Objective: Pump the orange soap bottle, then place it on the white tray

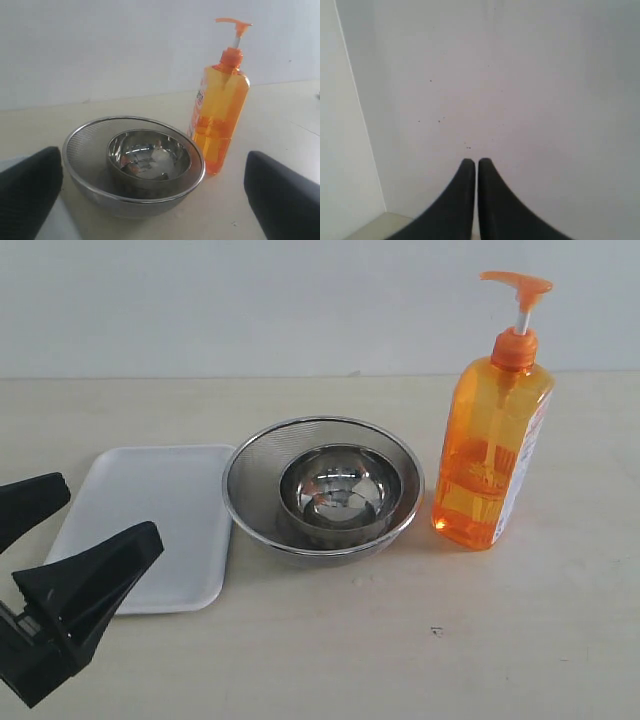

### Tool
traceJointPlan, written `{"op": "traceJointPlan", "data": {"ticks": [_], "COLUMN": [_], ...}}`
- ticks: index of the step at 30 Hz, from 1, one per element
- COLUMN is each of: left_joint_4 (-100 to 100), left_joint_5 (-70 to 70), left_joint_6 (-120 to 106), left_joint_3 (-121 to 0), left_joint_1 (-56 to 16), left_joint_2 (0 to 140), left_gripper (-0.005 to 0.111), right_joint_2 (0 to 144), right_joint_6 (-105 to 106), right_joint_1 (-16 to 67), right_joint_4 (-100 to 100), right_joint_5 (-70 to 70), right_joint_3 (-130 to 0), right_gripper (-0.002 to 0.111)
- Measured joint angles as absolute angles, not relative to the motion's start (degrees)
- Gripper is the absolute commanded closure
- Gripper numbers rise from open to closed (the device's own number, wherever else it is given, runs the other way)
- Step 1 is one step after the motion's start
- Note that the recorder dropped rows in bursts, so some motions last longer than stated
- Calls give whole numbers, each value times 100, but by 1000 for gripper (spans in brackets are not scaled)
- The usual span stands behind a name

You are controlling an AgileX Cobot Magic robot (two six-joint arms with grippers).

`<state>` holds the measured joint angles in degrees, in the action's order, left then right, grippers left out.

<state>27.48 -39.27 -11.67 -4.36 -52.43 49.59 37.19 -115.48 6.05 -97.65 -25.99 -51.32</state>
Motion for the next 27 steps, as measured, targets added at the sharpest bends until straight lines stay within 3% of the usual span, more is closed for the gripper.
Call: {"op": "traceJointPlan", "data": {"ticks": [16,27], "left_joint_4": [2724,2724], "left_joint_5": [-3729,-3729], "left_joint_6": [-1167,-1167], "left_joint_3": [-380,-380], "left_joint_1": [-5243,-5243], "left_joint_2": [4959,4959], "left_gripper": [16,16], "right_joint_2": [4141,4121], "right_joint_6": [-11998,-11676], "right_joint_1": [582,582], "right_joint_4": [-9982,-9917], "right_joint_5": [-3537,-3437], "right_joint_3": [-5247,-5247], "right_gripper": [108,108]}}
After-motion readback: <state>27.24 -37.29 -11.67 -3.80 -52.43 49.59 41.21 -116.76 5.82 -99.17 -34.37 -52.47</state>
